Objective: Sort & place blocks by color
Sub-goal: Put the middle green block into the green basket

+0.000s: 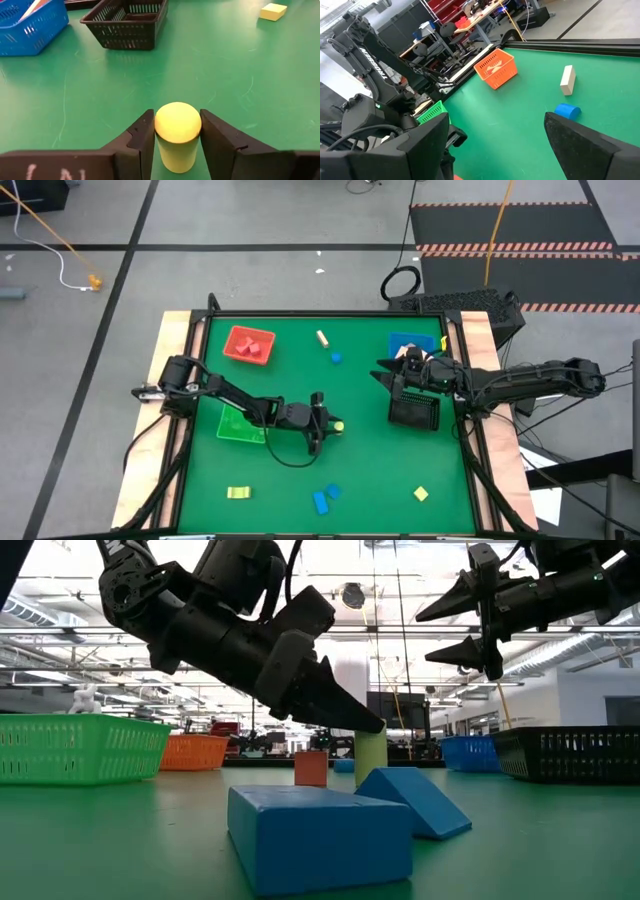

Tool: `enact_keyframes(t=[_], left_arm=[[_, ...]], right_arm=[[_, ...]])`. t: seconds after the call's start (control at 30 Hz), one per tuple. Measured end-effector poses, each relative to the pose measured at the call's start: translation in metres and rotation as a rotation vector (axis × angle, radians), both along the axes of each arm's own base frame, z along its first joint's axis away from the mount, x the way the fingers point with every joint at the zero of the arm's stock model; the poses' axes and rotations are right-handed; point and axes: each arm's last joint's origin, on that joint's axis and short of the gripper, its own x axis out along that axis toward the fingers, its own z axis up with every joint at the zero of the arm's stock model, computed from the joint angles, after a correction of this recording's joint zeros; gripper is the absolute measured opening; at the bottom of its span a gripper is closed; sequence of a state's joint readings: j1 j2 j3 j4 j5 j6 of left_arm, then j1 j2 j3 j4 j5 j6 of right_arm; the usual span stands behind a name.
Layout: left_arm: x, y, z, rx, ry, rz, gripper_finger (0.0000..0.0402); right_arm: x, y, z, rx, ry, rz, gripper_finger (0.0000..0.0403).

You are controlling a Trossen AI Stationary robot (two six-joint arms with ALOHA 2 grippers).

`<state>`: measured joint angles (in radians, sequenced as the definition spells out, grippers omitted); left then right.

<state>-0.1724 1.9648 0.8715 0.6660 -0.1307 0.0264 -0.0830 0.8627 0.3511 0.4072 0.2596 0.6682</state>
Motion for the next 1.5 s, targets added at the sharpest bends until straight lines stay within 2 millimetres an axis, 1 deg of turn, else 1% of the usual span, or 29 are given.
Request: enact_keyframes(t=[0.1,0.17,0.3,0.47,0.53,0.63,0.73,0.83,0.93,1.0,1.13,1.23,1.33,1.5], left_arm=[[0.001,-0.003,0.004,-0.026,-0.041,0.001,0.0127],[0.002,-0.008,0.014,-0.043,-0.108,-0.010,0.0127],[-0.002,-0.015,0.044,-0.039,-0.224,-0.040,0.0127],[-0.016,-0.018,0.084,-0.045,-0.252,-0.047,0.0127],[-0.026,-0.019,0.098,-0.062,-0.217,-0.028,0.0127],[-0.044,-0.022,0.109,-0.066,-0.100,0.026,0.0127],[-0.071,-0.024,0.119,-0.065,0.044,0.108,0.0127],[-0.102,-0.021,0.128,-0.128,0.195,0.176,0.0127],[-0.131,-0.016,0.132,-0.177,0.335,0.281,0.0127],[-0.149,-0.012,0.129,-0.176,0.436,0.378,0.0127],[-0.174,-0.006,0.120,-0.185,0.621,0.561,0.0127],[-0.185,-0.007,0.112,-0.193,0.687,0.637,0.0127],[-0.190,-0.008,0.102,-0.213,0.731,0.648,0.0127],[-0.198,-0.007,0.086,-0.228,0.766,0.704,0.0129]], right_arm=[[0.000,0.000,0.000,0.000,0.000,0.000,0.0320],[0.000,0.000,0.000,0.000,-0.001,0.000,0.0320],[0.000,0.000,0.000,0.000,-0.001,0.000,0.0320],[0.000,0.000,0.000,0.000,-0.003,0.000,0.0320],[0.000,0.000,0.000,0.000,-0.002,0.000,0.0320],[0.000,0.000,0.000,0.000,-0.004,0.000,0.0320],[0.000,0.000,0.001,0.000,-0.005,0.000,0.0320],[0.000,0.000,0.003,-0.002,-0.030,0.000,0.0320],[0.001,0.000,0.006,-0.004,-0.057,0.000,0.0320],[0.001,0.000,0.008,-0.007,-0.087,0.000,0.0320],[0.001,0.000,0.012,-0.010,-0.122,0.001,0.0320],[0.002,0.000,0.012,0.014,-0.136,0.007,0.0320],[0.002,0.003,0.012,0.066,-0.148,0.084,0.0320],[0.003,0.020,0.012,0.038,-0.137,0.212,0.0320]])
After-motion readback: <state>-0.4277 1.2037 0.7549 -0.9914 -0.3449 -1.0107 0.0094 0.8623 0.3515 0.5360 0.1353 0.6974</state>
